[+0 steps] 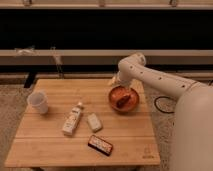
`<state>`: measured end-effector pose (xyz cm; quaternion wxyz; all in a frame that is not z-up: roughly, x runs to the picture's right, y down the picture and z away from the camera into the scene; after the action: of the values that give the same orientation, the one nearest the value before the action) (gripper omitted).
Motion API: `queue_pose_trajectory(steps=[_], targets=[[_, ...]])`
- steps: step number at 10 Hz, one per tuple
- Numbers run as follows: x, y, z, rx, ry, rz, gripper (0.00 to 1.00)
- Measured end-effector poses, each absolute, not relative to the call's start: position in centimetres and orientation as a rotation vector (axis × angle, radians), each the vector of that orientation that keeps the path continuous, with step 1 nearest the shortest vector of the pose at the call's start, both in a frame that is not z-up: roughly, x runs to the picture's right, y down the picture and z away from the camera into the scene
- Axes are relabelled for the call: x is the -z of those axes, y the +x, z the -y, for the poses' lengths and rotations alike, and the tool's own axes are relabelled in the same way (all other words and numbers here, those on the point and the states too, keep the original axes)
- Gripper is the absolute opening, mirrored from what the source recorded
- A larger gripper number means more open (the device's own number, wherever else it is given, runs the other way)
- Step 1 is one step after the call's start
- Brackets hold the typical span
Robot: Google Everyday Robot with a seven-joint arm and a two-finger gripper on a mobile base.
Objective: Place the ceramic cup in the ceramic bowl
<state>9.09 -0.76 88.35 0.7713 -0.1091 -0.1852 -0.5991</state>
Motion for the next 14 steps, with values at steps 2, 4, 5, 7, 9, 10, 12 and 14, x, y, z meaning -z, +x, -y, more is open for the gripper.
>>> queue_pose_trajectory(steps=[2,4,5,7,9,10,12,14], targets=[[-88.35,9.08,0.75,1.299,-0.236,0.402,0.8],[-88.35,9.09,0.75,1.299,-0.236,0.402,0.8],[-88.35,9.09,0.75,1.299,-0.236,0.402,0.8],[-88.35,9.09,0.75,1.299,-0.236,0.402,0.8],[-88.35,9.08,0.76,1.299,-0.236,0.402,0.8],[-88.35,9.08,0.76,1.299,-0.236,0.402,0.8],[-88.34,9.07,0.82,1.298,-0.236,0.402,0.8],[-88.01,8.76,0.76,1.321,-0.231,0.405,0.8]])
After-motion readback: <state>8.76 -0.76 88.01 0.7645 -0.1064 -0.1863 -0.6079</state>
